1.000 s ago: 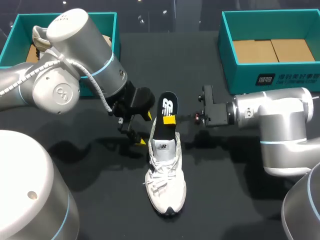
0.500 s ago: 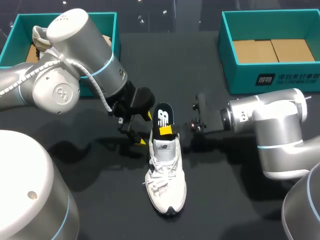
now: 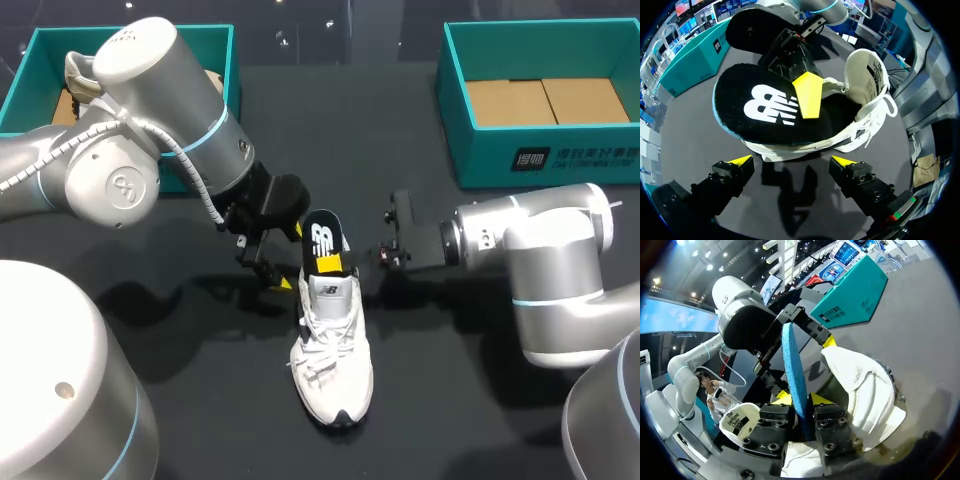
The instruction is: Take the shoe out of the shoebox, open the shoe tongue, remove and reinsert the insole, then place the shoe into the shoebox
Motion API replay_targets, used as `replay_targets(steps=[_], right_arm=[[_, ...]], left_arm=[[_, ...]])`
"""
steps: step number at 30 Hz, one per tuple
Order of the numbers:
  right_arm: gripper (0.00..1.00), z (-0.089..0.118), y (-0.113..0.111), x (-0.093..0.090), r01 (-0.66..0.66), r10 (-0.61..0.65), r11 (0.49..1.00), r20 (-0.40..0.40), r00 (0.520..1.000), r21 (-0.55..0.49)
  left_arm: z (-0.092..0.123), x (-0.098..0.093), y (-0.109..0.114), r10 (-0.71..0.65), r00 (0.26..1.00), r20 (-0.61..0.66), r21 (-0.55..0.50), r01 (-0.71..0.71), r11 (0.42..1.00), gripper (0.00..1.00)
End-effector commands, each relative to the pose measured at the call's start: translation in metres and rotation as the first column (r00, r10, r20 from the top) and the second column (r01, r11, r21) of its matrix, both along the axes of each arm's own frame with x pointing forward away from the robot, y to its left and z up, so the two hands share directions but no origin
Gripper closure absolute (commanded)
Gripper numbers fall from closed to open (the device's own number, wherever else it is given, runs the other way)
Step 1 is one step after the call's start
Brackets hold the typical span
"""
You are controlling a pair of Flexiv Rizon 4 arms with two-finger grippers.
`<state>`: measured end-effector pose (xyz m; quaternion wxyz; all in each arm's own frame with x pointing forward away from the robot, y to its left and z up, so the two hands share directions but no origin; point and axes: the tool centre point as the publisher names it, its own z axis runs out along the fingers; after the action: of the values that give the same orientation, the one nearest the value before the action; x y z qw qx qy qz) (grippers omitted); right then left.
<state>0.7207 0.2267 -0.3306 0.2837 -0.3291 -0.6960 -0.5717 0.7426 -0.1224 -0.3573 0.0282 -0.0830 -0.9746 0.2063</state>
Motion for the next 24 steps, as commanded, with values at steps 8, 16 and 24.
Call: replay_targets(steps=[8,16,24], right_arm=[[0.65,0.013,-0.009,0.014,0.048,-0.051,0.998,0.056,0.997,0.038],[0.78,0.015,-0.011,0.027,0.062,-0.065,0.996,0.055,0.996,0.056],[1.00,0.009,-0.008,0.027,0.053,-0.053,0.998,0.020,0.998,0.032]], left_arm=[[0.000,0.000,0.000,-0.001,1.000,0.000,0.001,0.001,1.000,0.00],[0.000,0.000,0.000,-0.001,1.000,0.000,0.001,0.001,1.000,0.00],[0.000,0.000,0.000,-0.001,1.000,0.000,0.001,0.001,1.000,0.00]])
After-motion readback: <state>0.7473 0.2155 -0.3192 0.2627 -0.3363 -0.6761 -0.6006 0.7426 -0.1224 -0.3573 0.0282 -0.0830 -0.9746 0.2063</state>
